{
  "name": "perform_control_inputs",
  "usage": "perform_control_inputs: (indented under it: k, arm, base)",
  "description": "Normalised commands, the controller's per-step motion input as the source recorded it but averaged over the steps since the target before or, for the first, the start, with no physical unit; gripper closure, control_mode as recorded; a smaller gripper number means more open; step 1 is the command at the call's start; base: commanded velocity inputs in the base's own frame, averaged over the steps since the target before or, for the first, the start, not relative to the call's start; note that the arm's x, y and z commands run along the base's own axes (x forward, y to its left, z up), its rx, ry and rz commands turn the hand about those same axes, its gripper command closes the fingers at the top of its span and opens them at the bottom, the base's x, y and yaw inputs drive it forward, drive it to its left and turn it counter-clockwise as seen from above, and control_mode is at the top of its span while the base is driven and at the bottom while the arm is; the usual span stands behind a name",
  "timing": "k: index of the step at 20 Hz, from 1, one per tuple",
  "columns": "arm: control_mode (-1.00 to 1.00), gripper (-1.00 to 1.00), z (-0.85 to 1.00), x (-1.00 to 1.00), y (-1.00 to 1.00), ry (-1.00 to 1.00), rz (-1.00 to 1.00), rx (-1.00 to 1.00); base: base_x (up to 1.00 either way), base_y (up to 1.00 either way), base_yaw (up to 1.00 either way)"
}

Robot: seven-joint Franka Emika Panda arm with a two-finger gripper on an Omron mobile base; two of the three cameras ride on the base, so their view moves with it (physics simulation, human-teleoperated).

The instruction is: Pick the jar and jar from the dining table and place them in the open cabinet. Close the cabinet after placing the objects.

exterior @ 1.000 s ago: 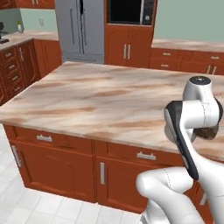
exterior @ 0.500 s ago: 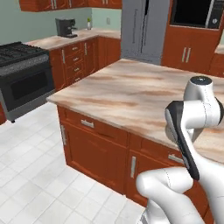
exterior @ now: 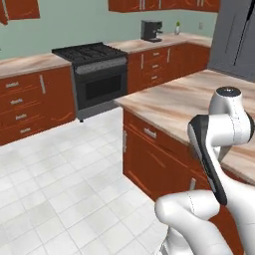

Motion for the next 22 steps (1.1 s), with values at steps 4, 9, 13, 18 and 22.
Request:
perform_control_inputs:
  k: [4, 9, 13, 18, 22]
  arm:
    - [1.00, 1.00, 0.00, 0.00, 0.00, 0.00, 0.00, 0.00]
    - [1.00, 1.00, 0.00, 0.00, 0.00, 0.00, 0.00, 0.00]
    - [1.00, 1.00, 0.00, 0.00, 0.00, 0.00, 0.00, 0.00]
    - [1.00, 1.00, 0.00, 0.00, 0.00, 0.00, 0.00, 0.00]
    - [1.00, 1.00, 0.00, 0.00, 0.00, 0.00, 0.00, 0.00]
  base:
    - [0.19, 0.41, 0.54]
    - [0.66, 0.30, 0.45]
    - [0.97, 0.05, 0.23]
    - [0.96, 0.17, 0.18]
    - [1.00, 0.38, 0.09]
